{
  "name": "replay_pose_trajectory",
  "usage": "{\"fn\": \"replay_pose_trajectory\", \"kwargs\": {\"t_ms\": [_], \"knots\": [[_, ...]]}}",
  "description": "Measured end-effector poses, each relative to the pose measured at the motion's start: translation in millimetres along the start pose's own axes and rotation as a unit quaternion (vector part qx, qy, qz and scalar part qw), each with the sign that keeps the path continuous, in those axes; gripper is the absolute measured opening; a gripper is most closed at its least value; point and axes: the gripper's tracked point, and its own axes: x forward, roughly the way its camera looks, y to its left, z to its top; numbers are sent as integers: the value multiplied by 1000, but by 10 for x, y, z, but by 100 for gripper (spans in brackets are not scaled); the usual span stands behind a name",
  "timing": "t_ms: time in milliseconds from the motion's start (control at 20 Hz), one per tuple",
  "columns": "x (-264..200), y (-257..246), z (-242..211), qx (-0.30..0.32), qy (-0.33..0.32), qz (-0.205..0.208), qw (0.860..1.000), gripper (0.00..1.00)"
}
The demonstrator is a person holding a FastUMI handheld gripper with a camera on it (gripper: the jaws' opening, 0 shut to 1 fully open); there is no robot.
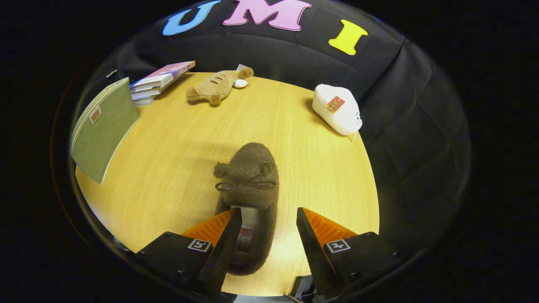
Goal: Open the storage box then place both shoes into the box .Put the left shoe in first, then the right shoe, with the right side of both shoes facing outward in a uniform manner.
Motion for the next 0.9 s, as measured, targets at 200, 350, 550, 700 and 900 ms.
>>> {"fn": "replay_pose_trajectory", "kwargs": {"t_ms": [200, 350, 550, 700, 900], "knots": [[292, 48, 71, -20, 2, 5, 1000, 70], [405, 32, 60, -25, 9, -7, 1000, 41], [320, -6, 119, 36, 9, -8, 999, 10], [92, 10, 287, 58, -12, 1, 998, 10], [-397, 154, 790, 55, -60, 17, 997, 10]]}}
